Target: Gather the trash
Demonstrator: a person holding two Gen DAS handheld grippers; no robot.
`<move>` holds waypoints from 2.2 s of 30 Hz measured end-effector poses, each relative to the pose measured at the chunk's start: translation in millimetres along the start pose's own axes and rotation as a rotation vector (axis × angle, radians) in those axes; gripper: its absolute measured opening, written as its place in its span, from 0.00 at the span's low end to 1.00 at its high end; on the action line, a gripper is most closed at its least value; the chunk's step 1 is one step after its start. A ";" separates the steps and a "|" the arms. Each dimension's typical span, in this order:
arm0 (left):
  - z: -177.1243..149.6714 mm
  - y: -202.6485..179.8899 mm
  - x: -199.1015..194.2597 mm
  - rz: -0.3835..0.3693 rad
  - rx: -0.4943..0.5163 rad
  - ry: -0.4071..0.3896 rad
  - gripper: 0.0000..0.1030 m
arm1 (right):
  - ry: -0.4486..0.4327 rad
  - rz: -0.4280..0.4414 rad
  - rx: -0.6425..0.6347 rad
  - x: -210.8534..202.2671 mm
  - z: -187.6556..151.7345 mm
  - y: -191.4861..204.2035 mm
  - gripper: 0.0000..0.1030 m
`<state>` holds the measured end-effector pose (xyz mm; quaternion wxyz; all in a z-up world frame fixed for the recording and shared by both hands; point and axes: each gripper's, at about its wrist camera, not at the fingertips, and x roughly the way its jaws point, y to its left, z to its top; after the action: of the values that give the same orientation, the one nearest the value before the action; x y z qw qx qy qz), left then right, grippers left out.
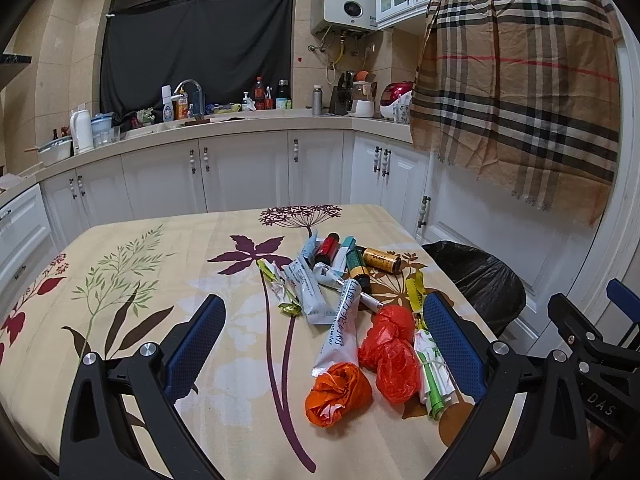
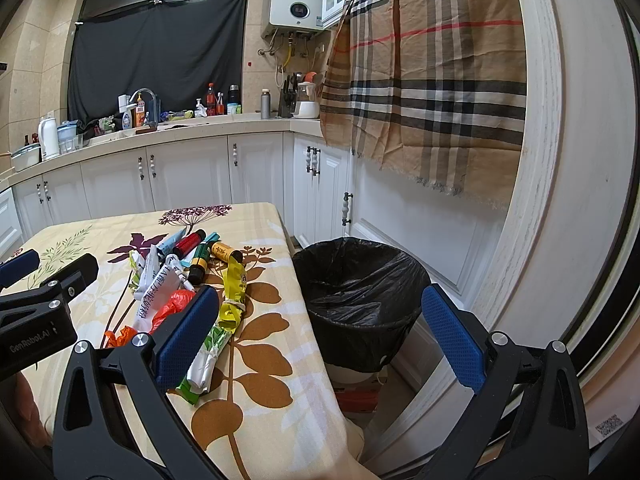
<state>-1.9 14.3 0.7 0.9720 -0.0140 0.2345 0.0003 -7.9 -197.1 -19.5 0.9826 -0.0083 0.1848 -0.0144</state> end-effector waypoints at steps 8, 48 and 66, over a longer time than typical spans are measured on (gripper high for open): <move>-6.5 -1.4 3.7 0.021 0.000 0.015 0.94 | -0.001 0.002 -0.001 1.5 0.0 1.6 0.96; -56.6 -6.3 56.1 -0.055 0.085 0.272 0.65 | 0.135 0.055 -0.014 48.6 -35.6 9.9 0.96; -49.2 12.8 39.0 -0.079 0.055 0.230 0.43 | 0.164 0.097 -0.070 55.3 -38.7 36.4 0.93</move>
<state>10.3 25.5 -61.2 0.9379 0.0033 0.3437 -0.0459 30.4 -162.9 -76.5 0.9629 -0.0326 0.2651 0.0390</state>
